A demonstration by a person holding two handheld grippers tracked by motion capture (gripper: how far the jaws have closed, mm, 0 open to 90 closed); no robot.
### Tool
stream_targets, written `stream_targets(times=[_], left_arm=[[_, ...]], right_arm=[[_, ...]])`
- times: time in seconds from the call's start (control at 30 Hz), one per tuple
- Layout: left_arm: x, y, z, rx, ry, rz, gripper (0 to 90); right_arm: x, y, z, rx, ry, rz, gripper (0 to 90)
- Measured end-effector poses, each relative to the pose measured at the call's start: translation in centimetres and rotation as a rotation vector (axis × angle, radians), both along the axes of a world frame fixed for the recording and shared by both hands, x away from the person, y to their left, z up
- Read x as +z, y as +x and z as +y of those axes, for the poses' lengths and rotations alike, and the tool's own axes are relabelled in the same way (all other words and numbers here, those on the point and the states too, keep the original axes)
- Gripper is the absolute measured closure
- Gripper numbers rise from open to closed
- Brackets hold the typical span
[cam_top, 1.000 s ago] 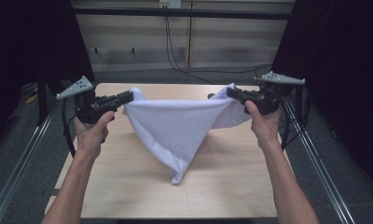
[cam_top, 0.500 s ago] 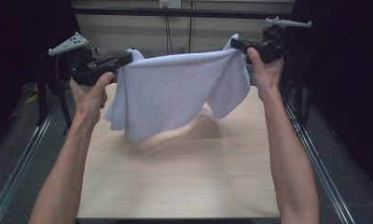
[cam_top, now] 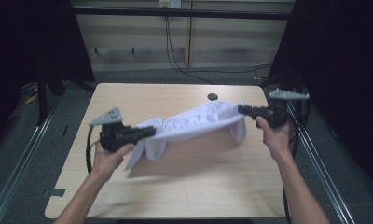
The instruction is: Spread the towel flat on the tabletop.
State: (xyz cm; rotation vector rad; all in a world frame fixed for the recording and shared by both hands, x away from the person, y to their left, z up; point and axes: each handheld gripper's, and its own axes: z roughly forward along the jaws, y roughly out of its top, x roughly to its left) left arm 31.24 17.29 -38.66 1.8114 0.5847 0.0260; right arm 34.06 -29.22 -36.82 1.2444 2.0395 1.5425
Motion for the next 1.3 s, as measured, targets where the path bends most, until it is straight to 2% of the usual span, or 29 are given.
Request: stream_targets(times=[0.07,0.1,0.13,0.17,0.27,0.3,0.37,0.43,0.47,0.53,0.6,0.67,0.7,0.73,0.77,0.83,0.87,0.93,0.97,1.03,1.07,1.1,1.17,1.2,1.23,1.3], left_arm=[[-1.7,-0.8,-0.6,-0.037,0.032,0.030,87.1],[-2.6,-1.3,-0.9,-0.052,0.058,0.033,86.4],[-3.0,-1.5,-0.9,-0.065,0.064,0.032,85.1],[-3.4,-1.7,-0.9,-0.077,0.059,0.040,84.3],[-4.0,-1.5,-0.1,-0.066,0.021,0.064,79.1],[-4.0,-1.5,-0.1,-0.066,0.021,0.064,77.6],[-4.3,-1.3,1.1,-0.036,0.010,0.066,72.6],[-4.6,-1.1,2.2,-0.012,-0.006,0.076,68.0],[-4.8,-0.9,2.6,-0.002,-0.002,0.078,68.1],[-5.5,-0.4,3.5,0.044,0.012,0.094,67.3],[-6.5,0.4,4.4,0.081,0.027,0.121,67.1],[-7.8,1.4,5.2,0.131,0.060,0.142,65.9],[-7.8,1.4,5.2,0.131,0.060,0.142,61.5],[-8.3,1.9,5.4,0.150,0.068,0.162,57.5],[-9.2,2.6,5.6,0.165,0.110,0.182,56.5],[-10.1,3.3,5.6,0.187,0.141,0.205,54.8],[-10.3,3.5,5.4,0.180,0.156,0.203,54.6],[-10.8,3.6,4.9,0.171,0.207,0.194,55.7],[-11.0,3.6,4.6,0.146,0.225,0.205,55.7],[-11.3,3.5,4.4,0.142,0.239,0.209,56.0],[-11.8,3.3,3.9,0.124,0.285,0.206,59.8],[-12.0,3.1,3.7,0.124,0.301,0.197,63.1],[-11.9,2.6,3.5,0.110,0.326,0.184,73.5],[-11.9,2.4,3.5,0.112,0.338,0.176,82.6],[-11.9,1.9,3.5,0.104,0.345,0.172,86.6],[-11.7,1.1,3.3,0.090,0.357,0.174,89.1]], right_arm=[[-2.5,-1.1,-0.6,0.009,0.001,0.040,86.7],[-3.3,-1.5,-0.7,0.005,-0.003,0.053,86.7],[-4.6,-2.1,-0.9,0.003,-0.003,0.074,86.7],[-5.3,-2.4,-1.0,0.002,-0.010,0.092,86.7],[-7.0,-3.4,-1.7,-0.026,-0.027,0.114,86.5],[-7.1,-3.5,-1.9,-0.036,-0.042,0.116,86.4],[-7.4,-3.8,-2.7,-0.079,-0.074,0.112,86.0],[-7.6,-4.2,-3.6,-0.107,-0.057,0.123,84.2],[-7.8,-4.4,-4.2,-0.116,-0.055,0.123,78.3],[-8.1,-4.9,-4.8,-0.135,-0.046,0.149,62.4],[-8.2,-5.6,-5.0,-0.131,-0.045,0.165,54.2],[-8.2,-6.5,-4.9,-0.116,-0.074,0.165,52.0],[-8.2,-6.5,-4.9,-0.116,-0.074,0.165,52.0],[-7.9,-7.7,-4.9,-0.097,-0.052,0.145,51.6],[-7.8,-8.0,-4.8,-0.097,-0.049,0.138,51.6],[-7.5,-8.5,-4.4,-0.087,-0.037,0.121,51.4],[-7.3,-8.7,-4.0,-0.069,-0.021,0.112,51.7],[-6.9,-8.8,-3.0,-0.042,-0.037,0.092,51.8],[-6.9,-8.8,-2.6,-0.038,-0.031,0.087,51.7],[-6.8,-8.8,-2.1,-0.021,-0.015,0.091,51.7],[-7.0,-8.5,-0.2,0.039,-0.019,0.108,51.7],[-7.1,-8.3,0.5,0.057,-0.032,0.110,51.7],[-7.6,-8.0,2.0,0.103,-0.043,0.131,51.7],[-8.0,-7.8,3.1,0.129,-0.073,0.138,51.7],[-8.1,-7.8,3.8,0.143,-0.086,0.141,51.7],[-8.6,-7.7,5.3,0.186,-0.101,0.146,51.7]])
